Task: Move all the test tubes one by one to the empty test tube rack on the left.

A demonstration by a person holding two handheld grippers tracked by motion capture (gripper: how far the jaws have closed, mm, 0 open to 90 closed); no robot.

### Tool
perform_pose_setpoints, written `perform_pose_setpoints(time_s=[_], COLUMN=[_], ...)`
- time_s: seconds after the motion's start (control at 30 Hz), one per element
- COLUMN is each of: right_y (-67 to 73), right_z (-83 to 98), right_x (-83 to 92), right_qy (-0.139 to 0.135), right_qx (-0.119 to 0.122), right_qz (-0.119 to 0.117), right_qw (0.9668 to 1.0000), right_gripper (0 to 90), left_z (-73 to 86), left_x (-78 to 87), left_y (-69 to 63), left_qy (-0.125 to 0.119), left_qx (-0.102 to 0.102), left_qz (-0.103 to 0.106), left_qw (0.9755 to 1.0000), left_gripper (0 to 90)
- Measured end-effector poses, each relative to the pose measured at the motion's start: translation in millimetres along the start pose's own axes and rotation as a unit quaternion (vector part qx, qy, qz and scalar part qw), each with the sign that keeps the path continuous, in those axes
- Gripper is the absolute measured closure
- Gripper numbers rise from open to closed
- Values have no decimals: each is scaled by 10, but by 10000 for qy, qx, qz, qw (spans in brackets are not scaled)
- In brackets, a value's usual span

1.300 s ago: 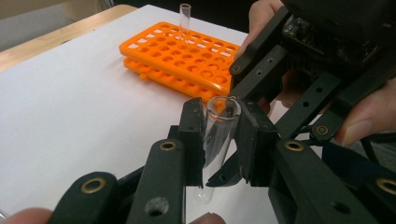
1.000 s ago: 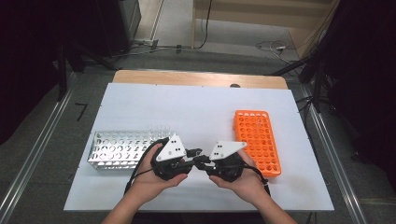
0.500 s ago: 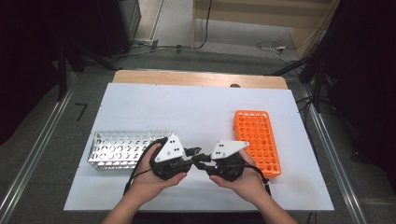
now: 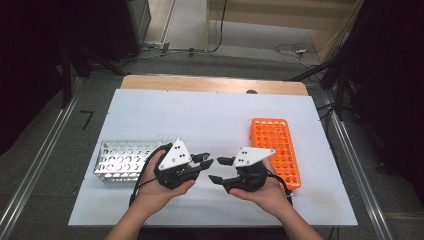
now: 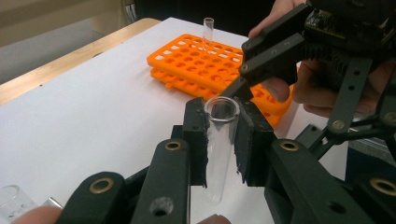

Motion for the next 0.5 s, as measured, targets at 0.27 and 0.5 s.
perform_pose_setpoints(time_s=[0.27, 0.5], right_y=[-131, -228], right_z=[-31, -19], right_x=[110, 192], right_qy=[-231, -331], right_qx=[-234, -313], right_qz=[70, 158], right_qw=[9994, 9988], right_gripper=[146, 52], left_z=[-35, -62], left_x=[59, 142], left_y=[78, 182], left_qy=[-74, -144], left_qx=[45, 123], left_qz=[-86, -200], left_qw=[9999, 9996], left_gripper=[755, 755])
Point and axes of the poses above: each handheld gripper's, and its own axes: x roughly backward along the jaws, z roughly out of its underside, y roughly to its left, the point moved 9 cm from there along -x, roughly forward along the jaws, and after that the axes turned 8 degrees about -y, right-handed, at the moved point
